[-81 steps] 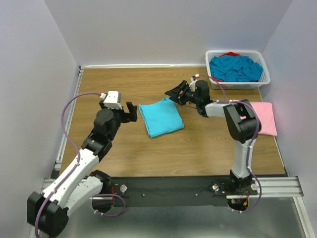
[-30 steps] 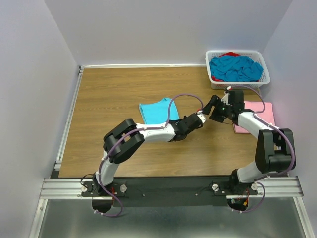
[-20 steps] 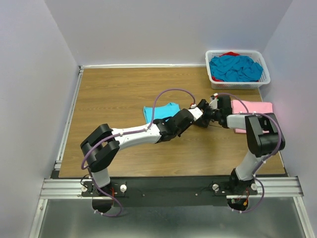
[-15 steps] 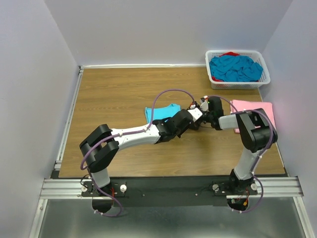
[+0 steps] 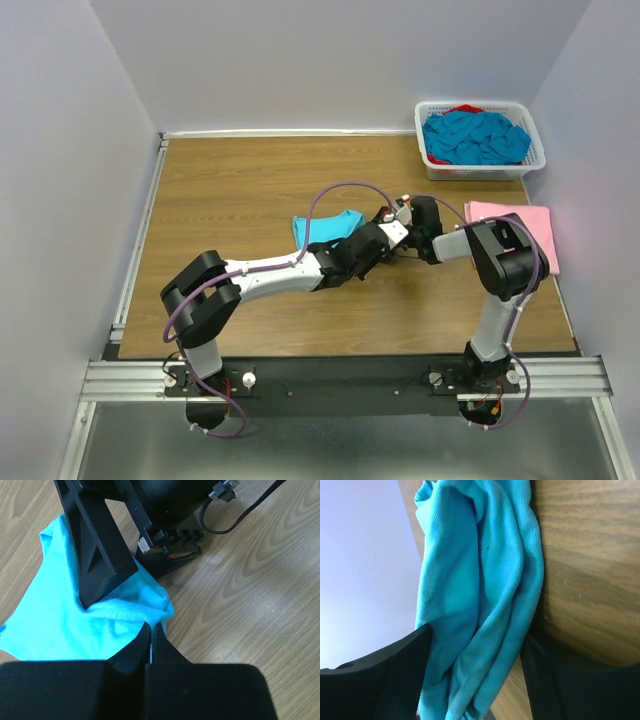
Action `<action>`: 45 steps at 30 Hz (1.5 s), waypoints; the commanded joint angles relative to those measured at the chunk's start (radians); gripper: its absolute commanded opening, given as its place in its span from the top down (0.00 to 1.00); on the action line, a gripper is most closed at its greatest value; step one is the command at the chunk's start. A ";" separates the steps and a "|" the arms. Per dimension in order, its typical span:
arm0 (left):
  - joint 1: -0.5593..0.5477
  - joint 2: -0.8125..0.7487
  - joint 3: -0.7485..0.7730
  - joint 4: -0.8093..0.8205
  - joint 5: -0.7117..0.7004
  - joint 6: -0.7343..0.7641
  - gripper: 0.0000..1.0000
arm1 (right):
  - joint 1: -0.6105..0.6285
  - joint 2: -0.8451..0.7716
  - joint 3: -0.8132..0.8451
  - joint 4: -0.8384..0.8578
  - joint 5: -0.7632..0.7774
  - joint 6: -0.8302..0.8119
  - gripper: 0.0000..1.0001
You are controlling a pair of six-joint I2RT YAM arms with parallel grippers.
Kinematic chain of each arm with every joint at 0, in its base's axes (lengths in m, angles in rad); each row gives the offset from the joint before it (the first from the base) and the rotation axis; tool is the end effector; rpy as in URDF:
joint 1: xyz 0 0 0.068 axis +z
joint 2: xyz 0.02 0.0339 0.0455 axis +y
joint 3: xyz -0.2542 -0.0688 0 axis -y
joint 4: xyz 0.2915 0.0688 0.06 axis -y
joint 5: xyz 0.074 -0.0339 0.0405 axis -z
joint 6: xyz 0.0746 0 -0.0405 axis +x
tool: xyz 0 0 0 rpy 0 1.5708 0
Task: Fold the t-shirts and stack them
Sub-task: Neatly place the folded tshirt to the corner
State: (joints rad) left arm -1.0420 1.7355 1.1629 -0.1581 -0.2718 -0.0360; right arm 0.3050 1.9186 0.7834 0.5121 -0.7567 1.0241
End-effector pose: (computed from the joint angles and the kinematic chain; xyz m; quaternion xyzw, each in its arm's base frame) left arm 0.2432 -0.3765 0.1594 0.3877 0.8192 -0.1012 0.4103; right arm 0.3549 0.1654 0.0387 0.1332 0.8333 0.5203 0.1311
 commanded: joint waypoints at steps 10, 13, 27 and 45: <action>-0.001 -0.008 -0.034 0.035 0.016 -0.013 1.00 | -0.029 -0.234 0.043 -0.328 0.254 -0.216 0.18; -0.001 -0.011 -0.029 0.042 0.020 -0.008 1.00 | -0.023 -0.208 0.105 -0.414 0.250 -0.259 0.15; -0.001 -0.024 -0.032 0.042 0.011 0.002 1.00 | 0.074 -0.079 0.301 -0.753 0.473 -0.389 0.15; 0.002 -0.090 -0.037 0.034 -0.023 -0.013 1.00 | 0.054 -0.027 0.128 -0.494 0.188 -0.269 0.28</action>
State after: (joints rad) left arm -1.0416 1.6840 1.1309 -0.1436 -0.2771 -0.0418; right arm 0.3561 1.8309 0.9672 -0.0246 -0.5194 0.7261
